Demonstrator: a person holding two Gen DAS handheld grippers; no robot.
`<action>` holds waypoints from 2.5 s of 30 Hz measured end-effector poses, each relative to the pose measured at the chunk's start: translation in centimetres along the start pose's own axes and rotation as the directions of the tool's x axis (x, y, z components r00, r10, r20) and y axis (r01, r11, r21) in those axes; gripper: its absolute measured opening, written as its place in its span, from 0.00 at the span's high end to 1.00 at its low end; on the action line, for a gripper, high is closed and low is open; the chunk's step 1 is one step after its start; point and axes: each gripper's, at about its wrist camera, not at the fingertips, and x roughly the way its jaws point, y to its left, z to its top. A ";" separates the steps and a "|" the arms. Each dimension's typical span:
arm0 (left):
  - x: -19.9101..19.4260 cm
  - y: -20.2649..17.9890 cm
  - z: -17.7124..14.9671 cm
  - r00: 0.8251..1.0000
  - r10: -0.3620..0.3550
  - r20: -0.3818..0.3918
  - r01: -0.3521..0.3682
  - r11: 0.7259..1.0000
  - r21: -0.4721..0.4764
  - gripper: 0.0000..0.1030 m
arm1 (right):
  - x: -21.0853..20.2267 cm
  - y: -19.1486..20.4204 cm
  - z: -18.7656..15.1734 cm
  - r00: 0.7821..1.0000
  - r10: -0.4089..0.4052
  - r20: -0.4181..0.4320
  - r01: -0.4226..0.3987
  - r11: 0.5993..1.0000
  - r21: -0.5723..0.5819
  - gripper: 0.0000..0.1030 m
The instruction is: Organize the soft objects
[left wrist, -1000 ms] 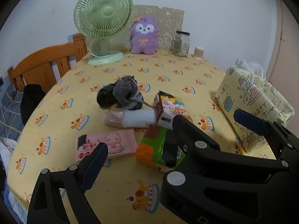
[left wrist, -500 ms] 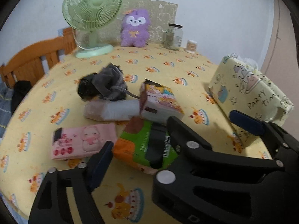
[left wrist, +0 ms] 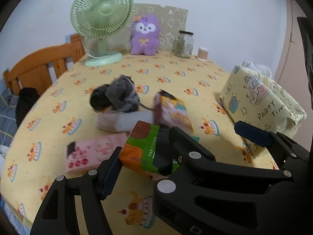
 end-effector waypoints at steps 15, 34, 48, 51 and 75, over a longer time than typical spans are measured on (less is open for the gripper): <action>1.2 2.6 1.8 0.989 0.145 -0.005 -0.145 0.988 -0.054 0.29 | 1.8 1.8 2.1 1.000 0.008 0.006 -0.008 1.000 -0.001 0.05; 3.9 3.1 2.6 0.972 0.224 -0.071 -0.229 0.972 -0.059 0.29 | 6.0 1.7 3.1 0.997 0.022 -0.078 -0.020 1.000 0.019 0.38; 2.1 2.5 3.4 0.981 0.188 -0.048 -0.191 0.980 -0.060 0.30 | 4.5 1.7 3.8 0.995 0.012 -0.095 -0.013 1.000 -0.007 0.53; 0.9 2.2 3.9 0.984 0.179 -0.022 -0.180 0.982 -0.060 0.30 | 3.2 1.8 4.3 0.997 0.008 -0.071 -0.009 1.000 -0.014 0.53; -7.1 0.3 6.9 0.979 0.154 0.133 -0.149 0.988 -0.046 0.30 | -5.9 2.5 7.9 0.996 0.014 0.088 -0.011 0.999 -0.038 0.53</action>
